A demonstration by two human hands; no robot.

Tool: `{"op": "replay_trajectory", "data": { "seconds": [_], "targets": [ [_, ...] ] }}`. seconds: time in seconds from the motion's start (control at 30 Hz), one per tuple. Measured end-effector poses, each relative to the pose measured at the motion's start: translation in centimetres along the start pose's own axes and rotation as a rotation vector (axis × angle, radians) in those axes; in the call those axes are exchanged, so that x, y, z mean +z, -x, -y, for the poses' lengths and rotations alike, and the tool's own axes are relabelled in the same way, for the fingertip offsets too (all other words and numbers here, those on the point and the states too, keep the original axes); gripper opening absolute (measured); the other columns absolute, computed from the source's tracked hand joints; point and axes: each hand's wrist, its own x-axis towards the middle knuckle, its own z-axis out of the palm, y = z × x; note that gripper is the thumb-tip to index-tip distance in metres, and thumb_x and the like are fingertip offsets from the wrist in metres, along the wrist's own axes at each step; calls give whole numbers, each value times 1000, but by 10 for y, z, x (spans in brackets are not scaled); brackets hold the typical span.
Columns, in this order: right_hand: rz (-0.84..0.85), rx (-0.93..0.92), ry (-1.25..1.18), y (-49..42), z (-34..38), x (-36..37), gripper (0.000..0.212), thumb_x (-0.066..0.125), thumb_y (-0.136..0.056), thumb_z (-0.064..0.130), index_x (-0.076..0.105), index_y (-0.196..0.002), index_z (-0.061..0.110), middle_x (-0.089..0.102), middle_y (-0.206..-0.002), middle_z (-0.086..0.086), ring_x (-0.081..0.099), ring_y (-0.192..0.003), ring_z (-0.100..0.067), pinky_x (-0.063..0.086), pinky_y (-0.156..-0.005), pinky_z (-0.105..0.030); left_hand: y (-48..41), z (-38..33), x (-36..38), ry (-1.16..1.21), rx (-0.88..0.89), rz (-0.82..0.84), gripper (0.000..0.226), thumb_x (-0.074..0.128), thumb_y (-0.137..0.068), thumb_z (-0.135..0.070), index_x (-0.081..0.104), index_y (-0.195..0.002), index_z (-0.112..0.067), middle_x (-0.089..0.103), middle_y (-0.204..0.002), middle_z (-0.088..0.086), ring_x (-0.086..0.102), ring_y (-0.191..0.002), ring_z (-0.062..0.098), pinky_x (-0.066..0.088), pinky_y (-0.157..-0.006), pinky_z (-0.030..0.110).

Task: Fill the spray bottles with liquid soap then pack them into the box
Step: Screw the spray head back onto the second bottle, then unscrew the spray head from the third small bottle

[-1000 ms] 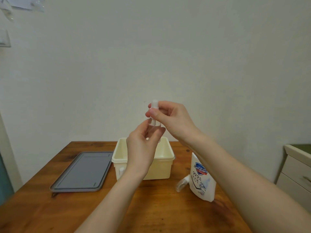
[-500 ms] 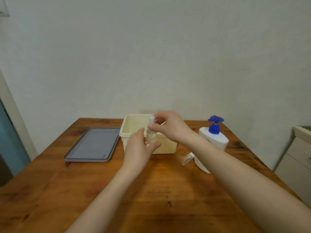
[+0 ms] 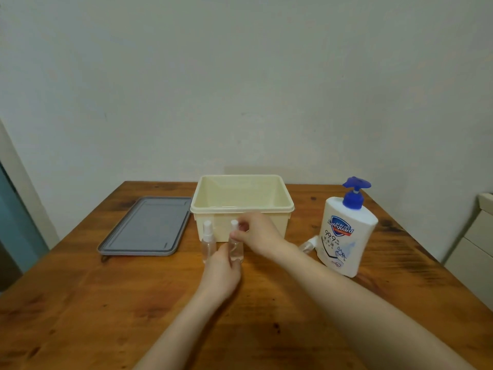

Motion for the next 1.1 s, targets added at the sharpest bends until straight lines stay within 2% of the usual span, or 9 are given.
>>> {"op": "replay_trajectory", "data": {
  "seconds": [0.13, 0.2, 0.27, 0.33, 0.4, 0.5, 0.8, 0.97, 1.1],
  "targets": [
    [2, 25, -13, -2, -1, -2, 11, 65, -81, 20, 63, -86, 10, 55, -79, 1, 51, -79, -15, 35, -56, -19, -1, -1, -1, -27, 10, 14, 34, 47, -93, -14, 46, -126, -8, 59, -110, 7, 51, -95, 11, 38, -79, 20],
    [36, 59, 5, -1, -1, -4, 29, 67, -82, 25, 62, -103, 6, 59, -91, -5, 56, -89, -20, 41, -67, -25, -1, -2, -1, -89, 1, 47, 32, 49, -92, -21, 49, -122, -9, 60, -102, 2, 55, -88, 11, 44, -73, 21],
    [42, 88, 15, 3, 0, -15, 45, 66, -83, 30, 56, -118, 3, 62, -107, -9, 57, -101, -22, 43, -81, -29, 3, -10, 1, -256, 6, 113, 28, 50, -92, -27, 53, -114, -10, 64, -99, 2, 61, -87, 13, 51, -74, 23],
    [-45, 83, -25, 9, 4, -38, 46, 63, -85, 30, 54, -123, 5, 62, -112, -8, 57, -106, -20, 42, -84, -25, 9, -27, 7, -426, 83, 158, 24, 46, -94, -31, 56, -105, -12, 64, -99, 4, 61, -90, 17, 52, -80, 28],
    [-211, 59, -144, 15, 8, -66, 35, 60, -88, 25, 59, -117, 6, 67, -98, -6, 63, -99, -18, 45, -83, -25, 8, -45, 23, -441, 247, 124, 25, 42, -95, -31, 57, -101, -13, 62, -102, 5, 59, -95, 20, 49, -83, 30],
    [-413, 8, -348, 26, 9, -100, 10, 57, -89, 15, 61, -98, 13, 65, -73, 1, 66, -72, -12, 53, -86, -37, -8, -66, 54, -345, 386, 80, 26, 43, -94, -30, 55, -109, -12, 57, -109, 6, 55, -100, 21, 45, -85, 30],
    [-488, 0, -344, 46, -7, -131, 9, 54, -90, 12, 62, -96, 13, 70, -79, -8, 67, -74, -13, 55, -82, -33, -43, -72, 114, -617, 291, 103, 34, 50, -92, -31, 54, -118, -9, 54, -117, 10, 51, -108, 22, 46, -89, 29],
    [-486, -16, -349, 46, -16, -131, 9, 54, -91, 11, 60, -89, 16, 69, -77, -7, 67, -72, -13, 56, -78, -32, -45, -81, 88, -497, 203, 89, 26, 47, -93, -27, 59, -104, -8, 62, -95, 7, 55, -78, 19, 44, -65, 26],
    [-516, -35, -358, 40, -12, -127, 12, 56, -90, 18, 61, -79, 19, 67, -70, -3, 64, -62, -6, 56, -69, -31, -32, -83, 23, -235, 253, -121, 26, 48, -90, -36, 52, -80, -12, 54, -70, 0, 54, -67, 19, 35, -54, 28]
  ]
}}
